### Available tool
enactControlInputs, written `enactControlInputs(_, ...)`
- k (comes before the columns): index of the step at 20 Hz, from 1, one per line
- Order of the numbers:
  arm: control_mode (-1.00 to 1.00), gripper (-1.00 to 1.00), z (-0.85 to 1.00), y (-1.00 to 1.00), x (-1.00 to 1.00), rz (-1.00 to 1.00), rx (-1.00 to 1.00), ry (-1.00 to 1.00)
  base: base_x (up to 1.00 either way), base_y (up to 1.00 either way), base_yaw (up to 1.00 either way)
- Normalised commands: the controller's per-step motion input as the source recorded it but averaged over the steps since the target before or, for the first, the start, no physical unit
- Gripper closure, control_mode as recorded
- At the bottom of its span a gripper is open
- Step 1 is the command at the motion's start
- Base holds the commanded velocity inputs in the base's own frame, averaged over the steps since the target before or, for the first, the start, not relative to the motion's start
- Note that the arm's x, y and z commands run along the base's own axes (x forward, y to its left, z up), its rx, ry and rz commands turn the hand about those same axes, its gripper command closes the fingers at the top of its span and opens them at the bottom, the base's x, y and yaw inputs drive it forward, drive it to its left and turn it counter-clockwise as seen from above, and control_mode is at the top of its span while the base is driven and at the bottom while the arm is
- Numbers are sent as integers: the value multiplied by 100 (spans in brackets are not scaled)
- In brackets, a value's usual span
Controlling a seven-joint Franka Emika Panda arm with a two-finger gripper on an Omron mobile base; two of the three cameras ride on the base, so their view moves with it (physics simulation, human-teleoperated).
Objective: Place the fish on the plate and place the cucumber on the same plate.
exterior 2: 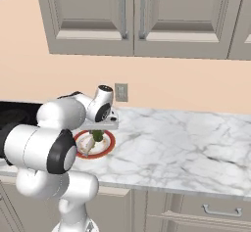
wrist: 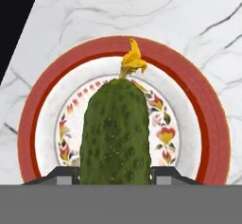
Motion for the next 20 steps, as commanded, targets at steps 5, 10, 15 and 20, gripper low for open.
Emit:
enactControlInputs(5,-100,100,-37,0,0,0,0,1,0,0,0)
enactControlInputs(10,-100,100,-23,0,0,0,0,0,0,0,0)
enactControlInputs(15,-100,100,-2,0,9,0,0,0,0,0,0)
enactControlInputs(20,-100,100,0,0,0,0,0,0,0,0,0)
